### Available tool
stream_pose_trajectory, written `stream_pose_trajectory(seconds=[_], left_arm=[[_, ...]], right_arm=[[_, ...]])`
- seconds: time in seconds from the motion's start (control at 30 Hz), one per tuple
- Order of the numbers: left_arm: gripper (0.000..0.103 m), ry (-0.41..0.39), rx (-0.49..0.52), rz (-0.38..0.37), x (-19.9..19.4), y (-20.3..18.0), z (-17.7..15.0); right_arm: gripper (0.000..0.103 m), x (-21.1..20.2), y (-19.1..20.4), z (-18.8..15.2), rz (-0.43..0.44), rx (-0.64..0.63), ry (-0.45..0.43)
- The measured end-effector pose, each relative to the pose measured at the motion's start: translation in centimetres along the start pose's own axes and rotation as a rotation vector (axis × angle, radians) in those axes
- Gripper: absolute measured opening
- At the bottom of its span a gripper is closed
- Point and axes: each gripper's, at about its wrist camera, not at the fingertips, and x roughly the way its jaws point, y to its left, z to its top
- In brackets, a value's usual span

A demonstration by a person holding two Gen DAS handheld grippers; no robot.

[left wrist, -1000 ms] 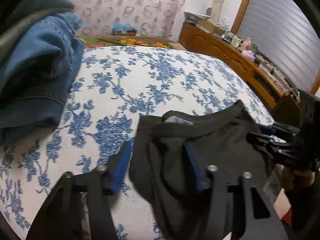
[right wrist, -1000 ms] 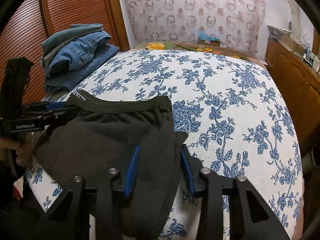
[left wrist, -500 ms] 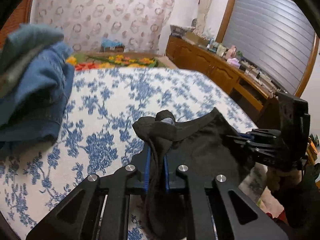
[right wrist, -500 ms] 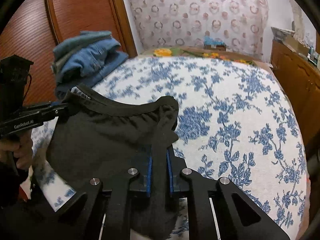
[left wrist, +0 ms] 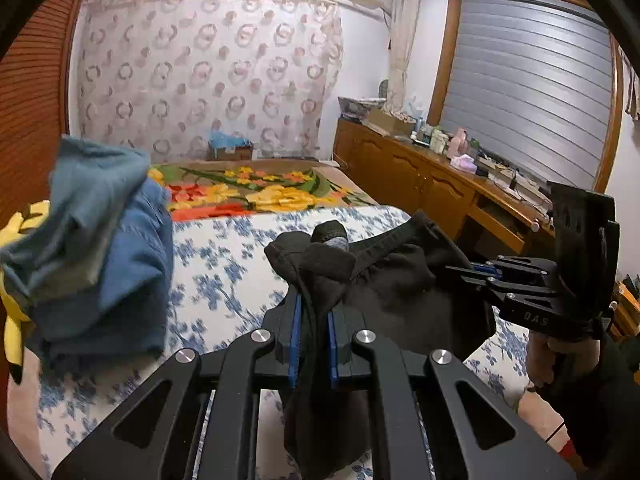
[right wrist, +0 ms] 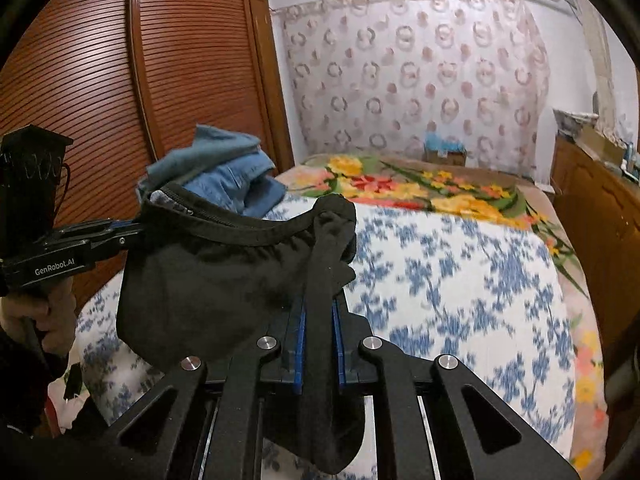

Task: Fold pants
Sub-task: 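Lift the black shorts with both tools and carry them toward the jeans stack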

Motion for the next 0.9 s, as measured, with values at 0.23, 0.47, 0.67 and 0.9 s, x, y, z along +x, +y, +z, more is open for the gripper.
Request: stream_pose_trajectory(seconds=[0.23, 0.47, 0.67, 0.9], left_arm=[[0.012, -0.037, -0.004, 0.035, -0.8, 1.6, 1.9], [0.012, -0.071, -0.028, 0.071, -2.0, 3.6, 3.6], [0.012, -0.109, -0.048, 0.133, -3.1, 6.3, 5.6], [0.012, -0.165, -0.065, 0.199, -4.5, 9.0, 7.7]], right_arm=[[0.011, 1.8, -0.1, 2.4, 0.033, -0.032, -0.025], [0.011, 4.4, -0.5, 5.5, 0.071, -0.071, -0.051], [0.011, 6.9, -0.2, 9.6, 0.111, -0.128, -0.096], [0.011, 10.8, 0.7, 14.3, 0.152, -0.211, -0.136]])
